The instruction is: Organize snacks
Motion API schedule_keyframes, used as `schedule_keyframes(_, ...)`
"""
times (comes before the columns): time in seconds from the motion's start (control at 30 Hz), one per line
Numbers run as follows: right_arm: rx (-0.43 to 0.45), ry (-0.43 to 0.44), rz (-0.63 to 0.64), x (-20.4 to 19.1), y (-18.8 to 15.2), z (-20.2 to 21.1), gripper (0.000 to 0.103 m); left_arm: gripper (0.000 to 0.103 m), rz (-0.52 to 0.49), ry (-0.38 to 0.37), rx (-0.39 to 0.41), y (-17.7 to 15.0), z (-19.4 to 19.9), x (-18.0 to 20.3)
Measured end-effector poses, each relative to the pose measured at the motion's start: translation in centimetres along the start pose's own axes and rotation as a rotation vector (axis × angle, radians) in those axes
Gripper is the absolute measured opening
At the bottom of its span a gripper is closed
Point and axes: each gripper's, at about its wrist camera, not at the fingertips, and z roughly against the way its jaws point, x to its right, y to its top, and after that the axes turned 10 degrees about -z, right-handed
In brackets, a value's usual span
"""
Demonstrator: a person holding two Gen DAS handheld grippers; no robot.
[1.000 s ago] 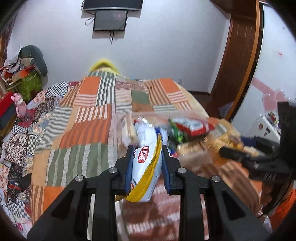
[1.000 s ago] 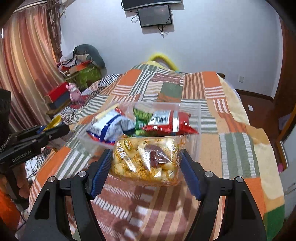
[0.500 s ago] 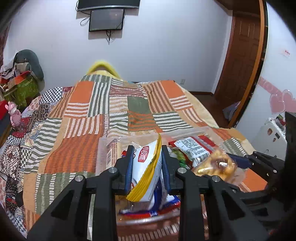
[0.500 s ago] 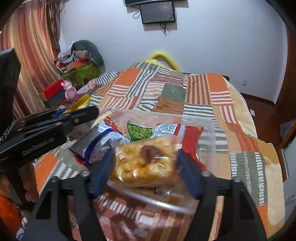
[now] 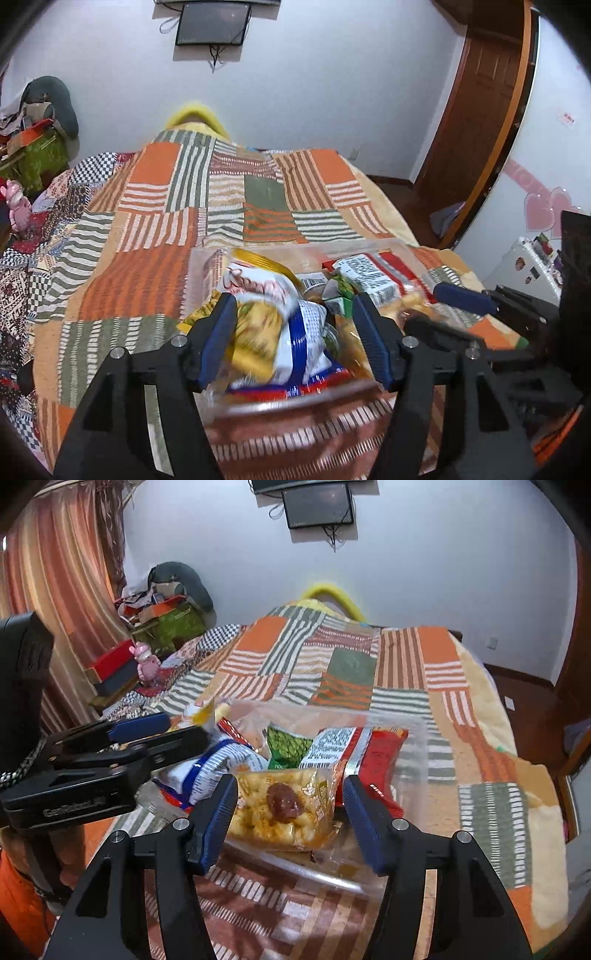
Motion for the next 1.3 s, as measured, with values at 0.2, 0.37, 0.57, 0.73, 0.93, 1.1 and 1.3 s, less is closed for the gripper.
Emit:
schedule_keyframes(0.2,0.092,0.017,-0.009,-0.7,0.6,4.8,0.058,0.064,-0.019,0.021,0.101,0.2,6.7,1.0)
schedule_keyframes(0.37,0.201,0.027,-0.003,-2.0,0.5,10.4,0.058,0.064,-0.031,0.06,0.217,0.3,13.2,2.9)
schedule_keyframes(0.57,0.339,0.039,0.013,-3.4,-0.5,16.9,0.066,0.069,-0.069,0.112,0.347,-0.3,19.7,6.4)
schedule_keyframes(0.73,0.396,0.048,0.021,-4.3,-1.9,19.9,0.078,0.082,-0.073,0.152,0.425,-1.4,23.8,8.9)
schedule_keyframes(0.93,0.432,0.023,0.031,-5.1,-3.1,21.0,0.094,0.093,-0.078,0.181,0.456,-2.9,26.1,10.6)
schedule_keyframes(1.1,0.455,-0.01,0.039,-5.5,-4.0,21.4,0.103,0.1,-0.085,0.206,0.472,-3.6,26.8,11.6)
schedule_keyframes(1.3,0.457,-0.015,0.041,-5.5,-4.3,21.6,0.103,0.102,-0.105,0.225,0.478,-4.2,27.1,12.3)
